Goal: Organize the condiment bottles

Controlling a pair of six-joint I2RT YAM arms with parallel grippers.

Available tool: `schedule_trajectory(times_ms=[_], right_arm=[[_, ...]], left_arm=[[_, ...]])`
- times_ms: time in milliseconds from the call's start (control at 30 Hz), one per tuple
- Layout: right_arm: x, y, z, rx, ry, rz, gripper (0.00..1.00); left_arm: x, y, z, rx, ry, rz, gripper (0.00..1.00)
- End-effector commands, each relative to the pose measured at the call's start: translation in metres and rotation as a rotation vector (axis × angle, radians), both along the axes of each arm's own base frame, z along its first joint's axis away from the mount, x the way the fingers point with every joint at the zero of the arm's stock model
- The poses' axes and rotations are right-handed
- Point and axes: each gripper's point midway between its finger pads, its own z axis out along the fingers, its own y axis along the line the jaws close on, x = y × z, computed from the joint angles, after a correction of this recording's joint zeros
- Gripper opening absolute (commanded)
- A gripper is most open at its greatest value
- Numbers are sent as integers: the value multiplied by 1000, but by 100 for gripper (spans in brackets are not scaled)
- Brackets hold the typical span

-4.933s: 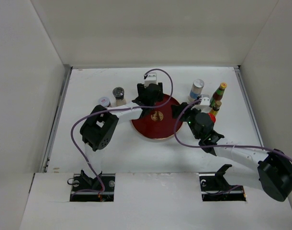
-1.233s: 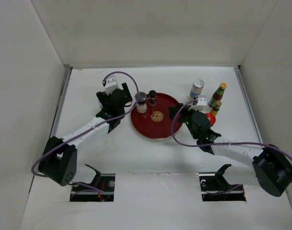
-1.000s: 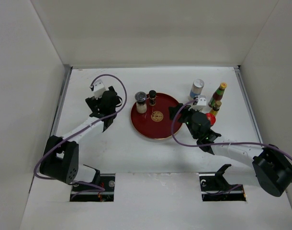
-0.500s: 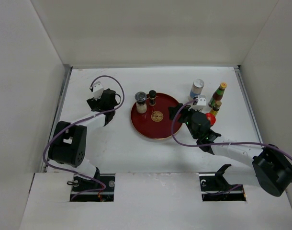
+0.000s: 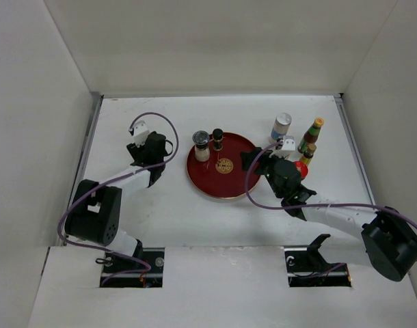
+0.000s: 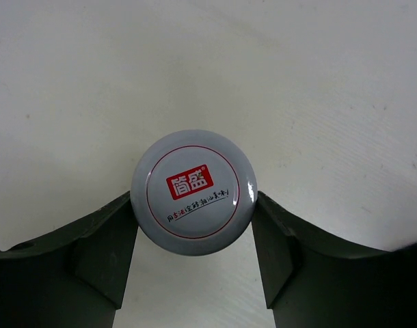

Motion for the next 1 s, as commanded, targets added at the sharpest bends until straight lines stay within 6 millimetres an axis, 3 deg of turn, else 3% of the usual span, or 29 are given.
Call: schedule_trajectory(times_ms=[0, 200, 333, 433, 533, 667, 867, 967], right_arm=[[2, 12, 31, 56, -65, 29, 94], [2, 12, 32, 59, -68, 29, 94], [2, 12, 30, 54, -64, 29, 94], [2, 11, 29, 55, -63, 29, 94], [2, 6, 31, 60, -68, 16, 94], [1, -1, 34, 77, -80, 1, 92], [0, -5, 37, 83, -87, -6, 83], [-1, -6, 39, 86, -91, -9, 83]], left_arm=[[-9, -15, 50, -22, -155, -31, 40], [-46, -52, 94, -23, -235, -161, 39], [-62, -103, 117, -65, -279, -302, 39], [-67, -145, 123, -79, -279, -398, 39], [-69, -183, 122, -86, -276, -471, 39], [-58, -205, 110, -82, -264, -501, 39], [-46, -217, 83, -60, -221, -517, 39], [-44, -221, 65, -52, -199, -532, 40]])
